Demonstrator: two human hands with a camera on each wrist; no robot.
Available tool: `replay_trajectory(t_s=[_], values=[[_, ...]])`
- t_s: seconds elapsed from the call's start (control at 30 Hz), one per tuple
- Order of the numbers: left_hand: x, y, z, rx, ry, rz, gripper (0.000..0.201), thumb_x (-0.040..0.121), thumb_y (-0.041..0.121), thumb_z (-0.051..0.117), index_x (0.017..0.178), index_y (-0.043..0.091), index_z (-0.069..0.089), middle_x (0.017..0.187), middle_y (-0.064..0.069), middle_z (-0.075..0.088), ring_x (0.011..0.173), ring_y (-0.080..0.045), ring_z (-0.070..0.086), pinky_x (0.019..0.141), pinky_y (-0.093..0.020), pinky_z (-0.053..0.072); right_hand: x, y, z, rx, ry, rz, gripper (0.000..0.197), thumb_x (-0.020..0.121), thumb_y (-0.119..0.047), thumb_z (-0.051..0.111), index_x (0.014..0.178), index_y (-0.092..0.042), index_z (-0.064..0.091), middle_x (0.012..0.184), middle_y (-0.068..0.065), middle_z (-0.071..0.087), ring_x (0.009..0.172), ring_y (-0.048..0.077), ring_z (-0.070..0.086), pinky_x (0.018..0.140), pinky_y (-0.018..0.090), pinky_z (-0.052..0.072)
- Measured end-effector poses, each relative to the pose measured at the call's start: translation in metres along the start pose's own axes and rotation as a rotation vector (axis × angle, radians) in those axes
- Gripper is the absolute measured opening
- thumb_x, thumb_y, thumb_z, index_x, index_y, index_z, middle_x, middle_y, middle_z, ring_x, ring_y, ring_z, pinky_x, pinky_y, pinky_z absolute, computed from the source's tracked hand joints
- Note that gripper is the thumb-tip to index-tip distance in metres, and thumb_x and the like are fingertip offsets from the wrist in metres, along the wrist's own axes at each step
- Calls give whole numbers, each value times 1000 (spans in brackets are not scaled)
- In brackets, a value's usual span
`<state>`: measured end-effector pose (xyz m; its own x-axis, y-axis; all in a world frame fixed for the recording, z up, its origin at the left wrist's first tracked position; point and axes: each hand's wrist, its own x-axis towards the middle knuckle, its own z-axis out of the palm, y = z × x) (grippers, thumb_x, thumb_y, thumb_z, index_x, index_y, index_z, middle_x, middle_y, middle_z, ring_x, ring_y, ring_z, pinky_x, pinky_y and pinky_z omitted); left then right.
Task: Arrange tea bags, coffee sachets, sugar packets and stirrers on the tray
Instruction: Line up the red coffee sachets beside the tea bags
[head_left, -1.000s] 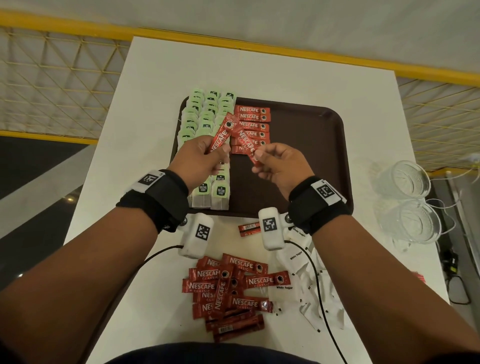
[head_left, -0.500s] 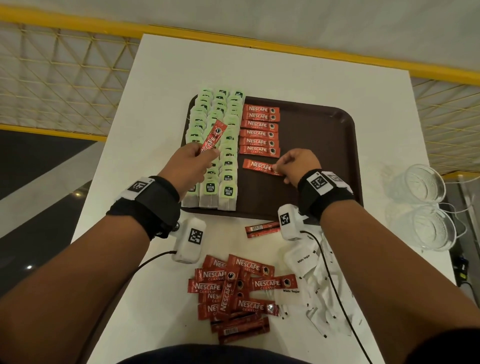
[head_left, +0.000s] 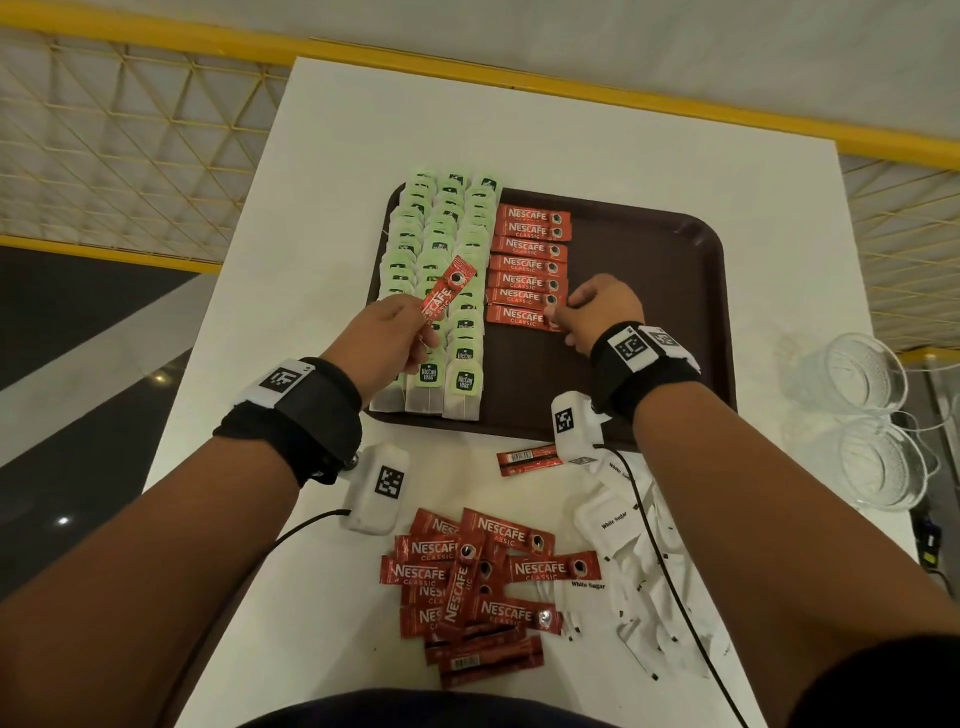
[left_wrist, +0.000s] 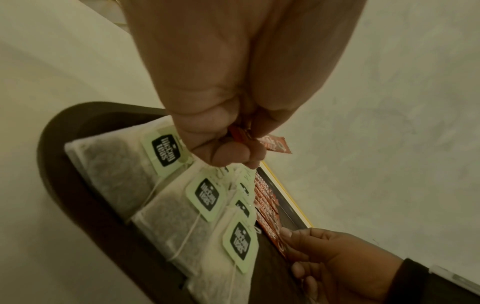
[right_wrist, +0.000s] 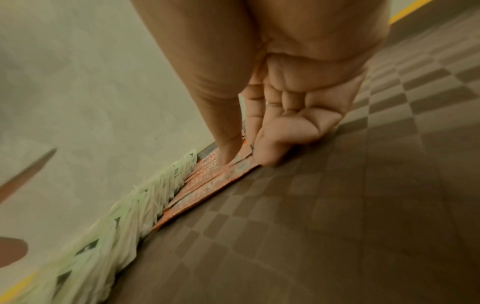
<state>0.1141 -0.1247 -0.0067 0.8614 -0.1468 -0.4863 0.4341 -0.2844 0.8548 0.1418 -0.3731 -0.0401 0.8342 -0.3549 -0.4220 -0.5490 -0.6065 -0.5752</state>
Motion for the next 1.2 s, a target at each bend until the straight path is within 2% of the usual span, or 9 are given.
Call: replay_trajectory(t_s=[0.17, 0.37, 0.47, 0.73, 0.87, 0.97, 1.07, 1.13, 1.2], values=[[-2, 1, 2, 91, -64, 60, 22, 104, 12, 42, 115, 12, 61, 91, -7, 68, 59, -2, 59, 59, -17, 53, -13, -8, -10, -24, 92, -90, 25, 91, -43, 61, 95, -18, 58, 91, 3, 67, 82, 20, 67, 79, 40, 58], [-3, 5, 8, 258, -144, 149, 17, 103, 18, 47, 108, 21, 63, 90, 4, 71, 57, 5, 56, 63, -18, 51, -57, -28, -20, 147, -354, -295, 17, 91, -29, 66, 102, -16, 64, 87, 0, 67, 68, 7, 64, 60, 18, 52], [-4, 7, 13, 295, -169, 172, 15, 102, 21, 48, 106, 21, 63, 88, 7, 71, 60, 5, 57, 62, -17, 49, -65, -22, -19, 296, -394, -234, 5, 90, -15, 67, 94, -11, 65, 81, 5, 69, 67, 10, 65, 61, 21, 54], [-10, 1, 6, 383, -38, 191, 21, 100, 33, 49, 113, 20, 60, 102, 5, 67, 75, -5, 64, 66, -23, 47, -67, 25, -18, 633, -253, 225, 12, 91, -15, 66, 102, -10, 66, 83, 5, 68, 66, 11, 62, 60, 23, 52], [-16, -5, 0, 323, -42, 164, 19, 101, 29, 51, 107, 15, 61, 107, 1, 69, 76, -11, 64, 67, -18, 46, -62, 22, -10, 530, -199, 345, 12, 92, -18, 66, 100, -10, 64, 80, 4, 67, 62, 10, 59, 58, 23, 50], [-22, -7, -2, 338, -40, 164, 21, 101, 30, 51, 110, 14, 61, 102, 1, 70, 72, -6, 62, 58, -7, 42, -54, 15, -3, 368, -176, 351, 23, 91, -28, 67, 104, -9, 63, 75, 1, 65, 55, 9, 57, 49, 21, 47], [-26, -9, -6, 366, -37, 160, 23, 101, 32, 50, 111, 15, 61, 99, 3, 70, 72, -6, 62, 60, -14, 43, -49, 10, 2, 277, -145, 332, 36, 88, -33, 70, 110, -7, 61, 74, 2, 65, 51, 11, 58, 39, 20, 42], [-28, -11, -8, 366, -34, 153, 23, 101, 33, 50, 111, 16, 62, 99, 3, 70, 71, -6, 62, 63, -21, 44, -48, 8, 2, 223, -128, 314, 34, 87, -34, 72, 104, -7, 61, 76, 4, 65, 54, 13, 60, 46, 24, 46], [-31, -12, -11, 367, -24, 146, 21, 101, 32, 50, 109, 17, 62, 99, 6, 70, 69, -5, 61, 64, -21, 44, -47, 6, 2, 172, -132, 301, 33, 85, -35, 73, 100, -8, 61, 77, 4, 65, 61, 16, 63, 63, 30, 56]])
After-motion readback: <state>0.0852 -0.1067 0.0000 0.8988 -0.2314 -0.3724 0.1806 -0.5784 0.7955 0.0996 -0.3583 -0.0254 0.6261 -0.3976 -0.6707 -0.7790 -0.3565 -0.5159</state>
